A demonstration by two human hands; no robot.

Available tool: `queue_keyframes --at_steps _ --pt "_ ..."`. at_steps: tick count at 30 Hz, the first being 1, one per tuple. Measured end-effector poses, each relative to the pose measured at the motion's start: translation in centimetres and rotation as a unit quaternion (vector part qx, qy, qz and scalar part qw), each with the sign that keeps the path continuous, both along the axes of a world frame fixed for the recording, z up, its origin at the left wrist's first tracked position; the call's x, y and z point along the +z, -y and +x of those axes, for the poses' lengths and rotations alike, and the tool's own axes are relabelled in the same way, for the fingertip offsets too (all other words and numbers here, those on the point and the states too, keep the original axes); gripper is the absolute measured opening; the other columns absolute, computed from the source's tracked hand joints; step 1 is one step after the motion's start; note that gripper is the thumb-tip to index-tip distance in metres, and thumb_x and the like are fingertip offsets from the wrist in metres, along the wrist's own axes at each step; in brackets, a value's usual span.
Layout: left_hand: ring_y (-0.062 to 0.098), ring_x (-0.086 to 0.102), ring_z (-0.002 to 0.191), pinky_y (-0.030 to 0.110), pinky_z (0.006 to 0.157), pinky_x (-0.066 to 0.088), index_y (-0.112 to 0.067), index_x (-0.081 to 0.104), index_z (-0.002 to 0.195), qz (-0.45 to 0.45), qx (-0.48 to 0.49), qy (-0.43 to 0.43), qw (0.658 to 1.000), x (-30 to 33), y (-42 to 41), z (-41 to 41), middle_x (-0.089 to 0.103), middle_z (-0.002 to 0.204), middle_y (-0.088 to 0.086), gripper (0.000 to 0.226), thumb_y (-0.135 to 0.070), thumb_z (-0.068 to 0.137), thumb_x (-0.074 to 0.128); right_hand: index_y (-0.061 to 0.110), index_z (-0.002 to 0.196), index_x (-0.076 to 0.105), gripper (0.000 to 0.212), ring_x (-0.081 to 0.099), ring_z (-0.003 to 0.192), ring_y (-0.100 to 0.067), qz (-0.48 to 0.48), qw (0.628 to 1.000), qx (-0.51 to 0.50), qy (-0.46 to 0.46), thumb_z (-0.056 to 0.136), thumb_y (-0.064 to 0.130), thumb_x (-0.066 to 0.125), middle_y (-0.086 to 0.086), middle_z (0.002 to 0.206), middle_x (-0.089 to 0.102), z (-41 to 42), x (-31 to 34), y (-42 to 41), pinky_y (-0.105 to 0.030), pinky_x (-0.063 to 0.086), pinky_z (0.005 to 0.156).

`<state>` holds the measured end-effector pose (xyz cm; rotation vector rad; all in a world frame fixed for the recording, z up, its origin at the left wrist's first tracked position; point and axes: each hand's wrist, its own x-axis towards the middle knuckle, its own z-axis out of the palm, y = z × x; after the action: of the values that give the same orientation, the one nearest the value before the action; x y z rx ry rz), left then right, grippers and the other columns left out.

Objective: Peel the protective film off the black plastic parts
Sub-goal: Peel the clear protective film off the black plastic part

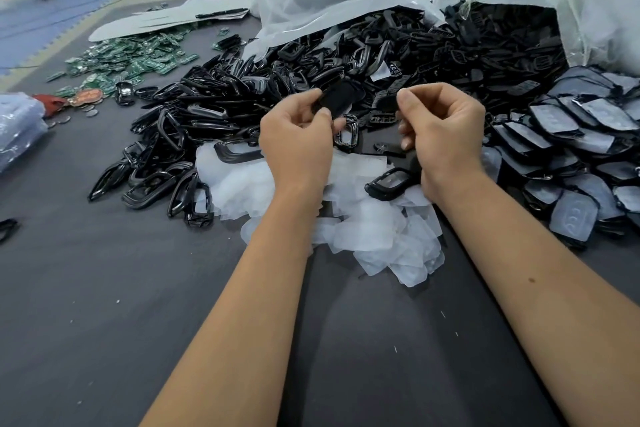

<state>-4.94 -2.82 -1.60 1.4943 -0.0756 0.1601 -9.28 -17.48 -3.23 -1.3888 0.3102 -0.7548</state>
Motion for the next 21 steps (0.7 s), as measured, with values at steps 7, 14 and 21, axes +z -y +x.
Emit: queue_keyframes --at_steps 7,14,21 --pt "0.022 0.038 0.15 0.035 0.12 0.039 -0.015 0.029 0.161 0.012 -0.016 0.021 1.0 0.9 -2.5 2.1 0.034 0.165 0.002 0.079 0.012 0.092 0.056 0.011 0.084 0.069 0.012 0.055 0.054 -0.012 0.032 0.999 0.008 -0.04 0.094 0.01 0.075 -0.001 0.069 0.066 0.5 -0.3 0.4 -0.024 0.043 0.046" --pt "0.023 0.052 0.121 0.027 0.104 0.039 -0.015 0.069 0.123 0.426 -0.012 0.244 0.871 -0.3 -1.0 1.4 0.066 0.122 0.001 0.031 -0.016 0.092 0.071 0.017 0.081 0.072 0.012 0.057 0.051 -0.011 -0.073 0.994 0.02 -0.084 0.092 0.016 0.077 0.003 0.064 0.067 0.7 -0.7 0.2 -0.025 0.046 0.045" --pt "0.022 0.05 0.121 0.033 0.102 0.036 -0.022 0.067 0.091 0.49 -0.089 0.198 0.844 -1.2 -0.3 1.8 0.069 0.111 -0.004 0.016 -0.03 0.087 0.079 0.014 0.09 0.063 0.011 0.062 0.055 -0.012 -0.053 0.996 0.014 -0.068 0.099 0.018 0.069 -0.003 0.072 0.073 0.8 -0.6 0.1 -0.025 0.048 0.047"
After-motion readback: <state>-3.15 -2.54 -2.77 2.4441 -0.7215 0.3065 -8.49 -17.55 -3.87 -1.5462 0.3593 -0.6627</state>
